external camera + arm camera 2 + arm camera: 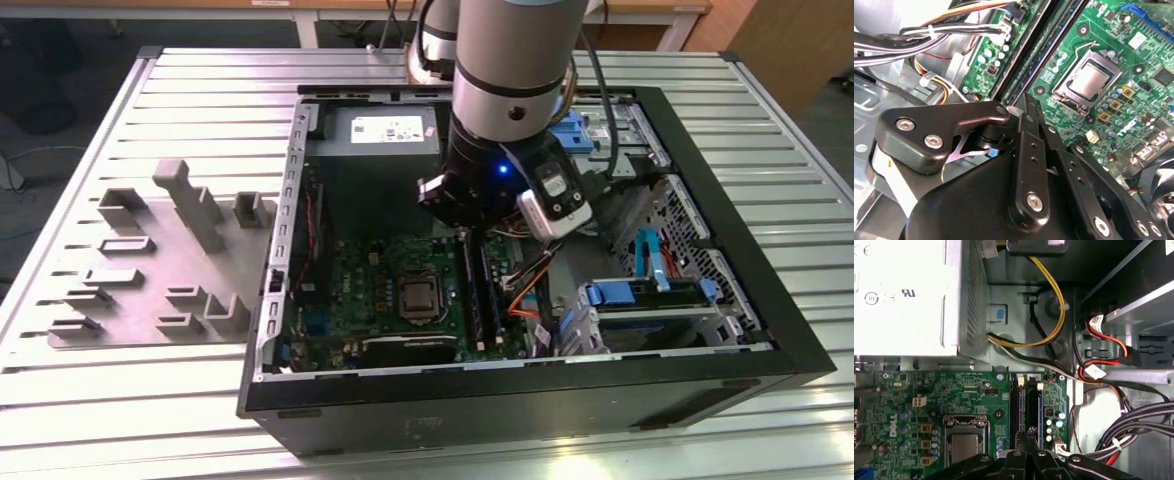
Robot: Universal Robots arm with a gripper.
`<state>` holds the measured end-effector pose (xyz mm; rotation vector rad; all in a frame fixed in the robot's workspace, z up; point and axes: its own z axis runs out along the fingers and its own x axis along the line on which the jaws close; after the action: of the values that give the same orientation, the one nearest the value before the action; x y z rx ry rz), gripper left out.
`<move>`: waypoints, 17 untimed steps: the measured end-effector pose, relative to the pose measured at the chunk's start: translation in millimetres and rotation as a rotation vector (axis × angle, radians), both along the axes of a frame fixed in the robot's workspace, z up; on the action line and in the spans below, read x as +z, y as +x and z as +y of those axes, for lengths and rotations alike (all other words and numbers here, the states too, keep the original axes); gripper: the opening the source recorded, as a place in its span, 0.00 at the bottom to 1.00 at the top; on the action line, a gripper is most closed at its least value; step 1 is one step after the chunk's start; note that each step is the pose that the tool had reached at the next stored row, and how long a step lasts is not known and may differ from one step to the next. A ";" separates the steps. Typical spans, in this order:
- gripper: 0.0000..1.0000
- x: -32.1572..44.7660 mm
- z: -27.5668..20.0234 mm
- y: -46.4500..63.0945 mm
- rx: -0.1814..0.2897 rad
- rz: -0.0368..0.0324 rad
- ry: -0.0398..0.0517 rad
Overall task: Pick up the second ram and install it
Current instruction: 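Press down the second ram until it locks into place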
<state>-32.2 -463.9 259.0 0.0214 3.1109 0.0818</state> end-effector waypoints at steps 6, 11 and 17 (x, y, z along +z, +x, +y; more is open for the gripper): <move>0.11 -1.2 3.7 0.1 0.000 -0.0001 0.0002; 0.11 -7.9 3.7 0.0 0.000 0.0000 0.0001; 0.11 -9.3 5.1 0.1 0.000 0.0000 -0.0001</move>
<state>-32.1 -458.8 249.7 0.0216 3.1109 0.0817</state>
